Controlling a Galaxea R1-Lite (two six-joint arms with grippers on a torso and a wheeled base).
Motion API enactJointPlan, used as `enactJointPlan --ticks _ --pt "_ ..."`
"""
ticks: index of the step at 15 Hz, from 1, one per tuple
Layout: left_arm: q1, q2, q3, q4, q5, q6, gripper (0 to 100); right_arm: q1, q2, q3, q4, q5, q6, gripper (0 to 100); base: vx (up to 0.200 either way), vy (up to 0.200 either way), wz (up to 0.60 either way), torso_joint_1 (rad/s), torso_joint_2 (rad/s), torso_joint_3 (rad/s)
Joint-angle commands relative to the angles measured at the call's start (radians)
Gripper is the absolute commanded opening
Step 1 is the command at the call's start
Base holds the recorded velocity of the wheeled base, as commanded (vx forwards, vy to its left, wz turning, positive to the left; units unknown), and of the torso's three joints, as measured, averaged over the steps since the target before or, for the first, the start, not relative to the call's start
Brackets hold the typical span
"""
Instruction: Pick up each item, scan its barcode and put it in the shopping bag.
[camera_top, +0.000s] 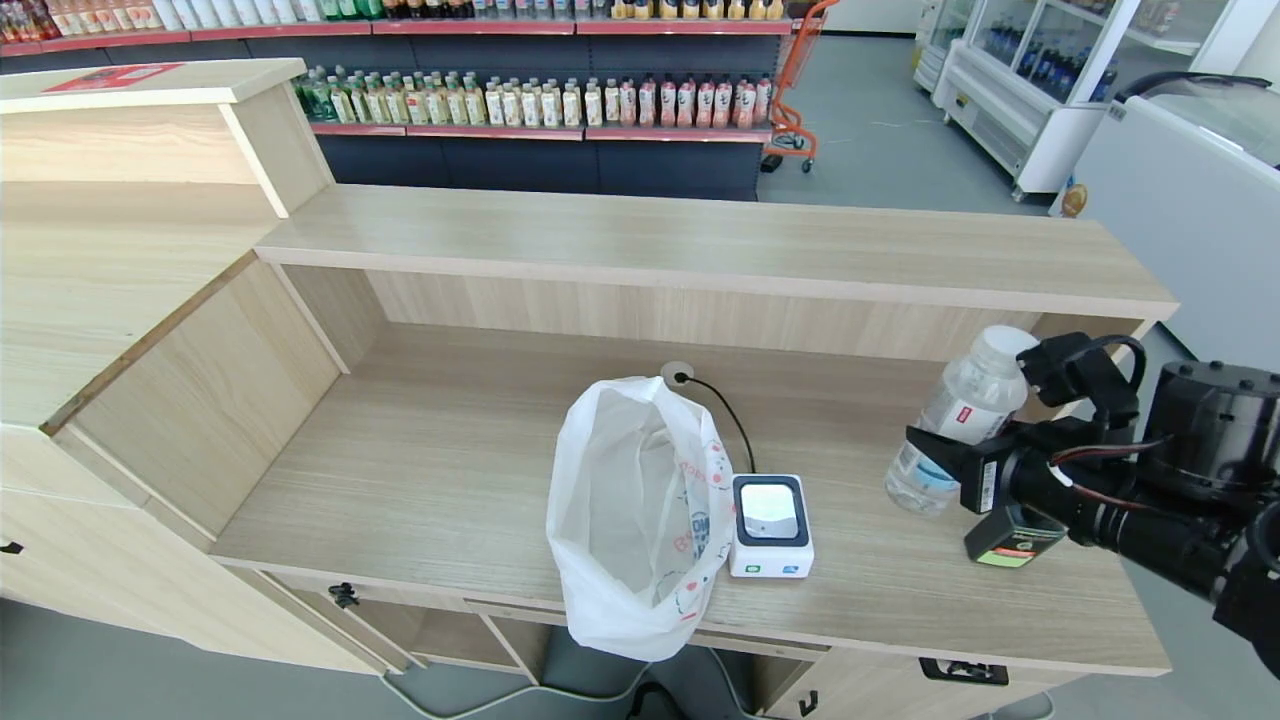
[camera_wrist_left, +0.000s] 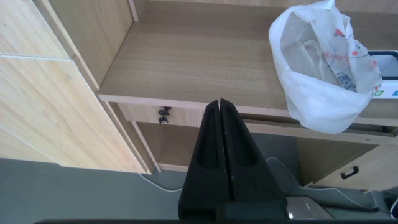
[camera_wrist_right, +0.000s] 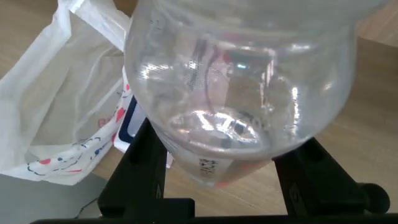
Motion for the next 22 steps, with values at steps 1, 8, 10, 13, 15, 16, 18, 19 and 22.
enactJointPlan --ticks 1,8,10,13,15,16,18,19,22 --pt "0.000 0.001 0.000 0.000 -0.001 -0.001 0 0.007 -0.057 0.052 -0.038 0.003 0.015 0 0.000 0.000 0.00 0.000 0.00 0.000" --pt "0.000 0.001 0.000 0.000 0.000 0.001 0 0.010 -0.062 0.076 -0.139 0.041 0.069 0 0.000 0.000 0.00 0.000 0.00 0.000" --pt "0.000 0.001 -0.001 0.000 0.000 0.001 0 0.010 -0.063 0.069 -0.141 0.039 0.067 0 0.000 0.000 0.00 0.000 0.00 0.000" --pt "0.000 0.000 0.000 0.000 -0.001 0.001 0 0.010 -0.097 0.067 -0.139 0.038 0.066 0 0.000 0.000 0.00 0.000 0.00 0.000" --pt "0.000 0.001 -0.001 0.000 0.000 -0.001 0 0.010 -0.121 0.072 -0.132 0.039 0.066 0 0.000 0.000 0.00 0.000 0.00 0.000" --pt "0.000 0.000 0.000 0.000 -0.001 -0.001 0 0.010 -0.131 0.073 -0.130 0.039 0.066 0 0.000 0.000 0.00 0.000 0.00 0.000" --pt "0.000 0.000 -0.001 -0.001 -0.001 0.002 0 0.010 -0.140 0.079 -0.130 0.039 0.066 0 0.000 0.000 0.00 0.000 0.00 0.000" --pt "0.000 0.000 0.000 0.000 -0.001 0.002 0 0.010 -0.144 0.085 -0.130 0.039 0.066 0 0.000 0.000 0.00 0.000 0.00 0.000" --pt "0.000 0.001 0.000 0.000 -0.001 0.001 0 0.010 -0.154 0.095 -0.132 0.039 0.066 0 0.000 0.000 0.00 0.000 0.00 0.000"
